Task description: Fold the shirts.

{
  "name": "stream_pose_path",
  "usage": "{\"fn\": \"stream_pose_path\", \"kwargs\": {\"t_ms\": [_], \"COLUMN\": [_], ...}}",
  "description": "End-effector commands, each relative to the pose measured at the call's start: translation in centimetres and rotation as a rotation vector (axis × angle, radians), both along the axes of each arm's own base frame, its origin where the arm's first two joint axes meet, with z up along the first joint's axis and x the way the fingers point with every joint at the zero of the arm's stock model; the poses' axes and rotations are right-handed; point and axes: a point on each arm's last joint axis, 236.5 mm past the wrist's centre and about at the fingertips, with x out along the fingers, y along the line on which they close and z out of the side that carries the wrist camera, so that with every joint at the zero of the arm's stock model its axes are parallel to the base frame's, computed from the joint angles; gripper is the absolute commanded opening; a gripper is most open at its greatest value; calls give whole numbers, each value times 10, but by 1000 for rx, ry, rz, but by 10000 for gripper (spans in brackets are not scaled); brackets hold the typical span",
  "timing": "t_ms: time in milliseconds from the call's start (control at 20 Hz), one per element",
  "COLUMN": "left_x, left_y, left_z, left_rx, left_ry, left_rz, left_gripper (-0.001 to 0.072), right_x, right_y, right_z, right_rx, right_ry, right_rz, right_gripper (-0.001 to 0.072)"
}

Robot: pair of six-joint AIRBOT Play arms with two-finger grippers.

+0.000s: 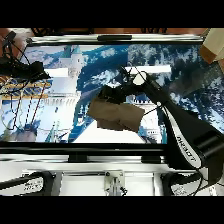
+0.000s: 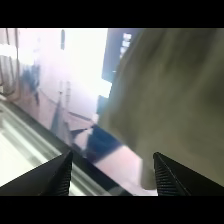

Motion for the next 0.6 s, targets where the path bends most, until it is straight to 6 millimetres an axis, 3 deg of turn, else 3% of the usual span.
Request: {"fn": "stream_pose_path", "kwargs": {"t_ms": [0,100,150,200,300,400,550], "left_x": [-5,-2,-1,-1,-1,-1,-1], "left_y": [-3,-1,-1,-1,-1,0,0], "left_z": [0,1,1,1,1,1,1], "left_rx": [23,32,33,33,37,45,45], "left_ry": [-4,-18,-22,-25,-29,-33,-32], "left_rz": [-41,-45,-43,-42,-48,-55,-55], "left_gripper": [42,42,42,42,42,42,42], "right_x": [2,-22,-43,-62,-79,-76,-62], "right_y": [-103,-201,-231,-248,-251,-225,-195], "right_z": [-16,-27,-32,-41,-69,-94,-114], "right_rx": [-275,-519,-571,-573,-529,-411,-258], "right_ry": [25,161,266,354,434,425,401], "right_rz": [-9,-14,2,13,-16,-79,-204], "right_gripper": [609,609,609,609,609,609,609]}}
